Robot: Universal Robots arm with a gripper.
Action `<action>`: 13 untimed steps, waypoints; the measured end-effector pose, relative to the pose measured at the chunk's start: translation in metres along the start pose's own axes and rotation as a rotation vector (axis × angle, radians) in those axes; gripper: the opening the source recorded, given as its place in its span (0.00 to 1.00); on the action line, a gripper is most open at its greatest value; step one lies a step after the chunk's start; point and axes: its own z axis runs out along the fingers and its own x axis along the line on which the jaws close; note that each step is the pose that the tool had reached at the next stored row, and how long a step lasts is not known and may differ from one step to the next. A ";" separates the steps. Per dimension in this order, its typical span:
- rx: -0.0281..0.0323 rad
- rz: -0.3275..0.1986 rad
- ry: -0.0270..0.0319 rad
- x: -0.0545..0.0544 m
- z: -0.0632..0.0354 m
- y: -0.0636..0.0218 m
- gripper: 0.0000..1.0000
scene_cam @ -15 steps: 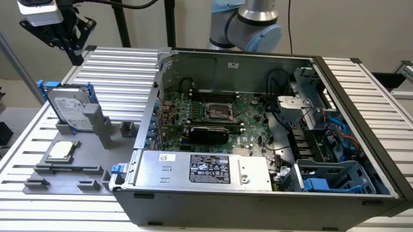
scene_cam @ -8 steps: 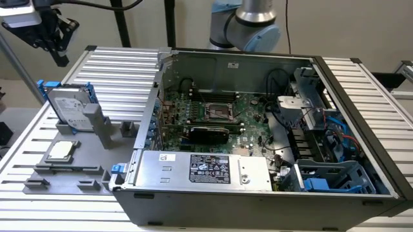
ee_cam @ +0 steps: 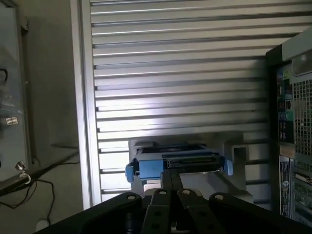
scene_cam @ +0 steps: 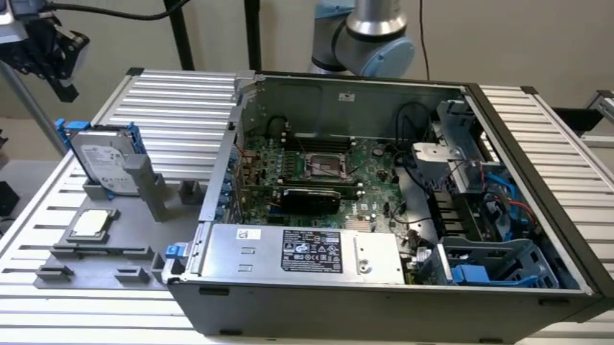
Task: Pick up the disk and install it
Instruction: 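Reach for the disk, then pick up the disk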
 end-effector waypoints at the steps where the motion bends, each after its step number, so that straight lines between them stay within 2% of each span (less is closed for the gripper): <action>1: 0.0007 0.000 0.0010 0.004 0.0005 -0.0003 0.00; 5: 0.0058 0.000 0.0090 0.013 0.0022 -0.0009 0.00; 7: 0.0136 -0.001 0.0144 0.013 0.0027 -0.0007 0.00; 13: 0.0151 -0.001 0.0154 0.013 0.0029 -0.0007 0.00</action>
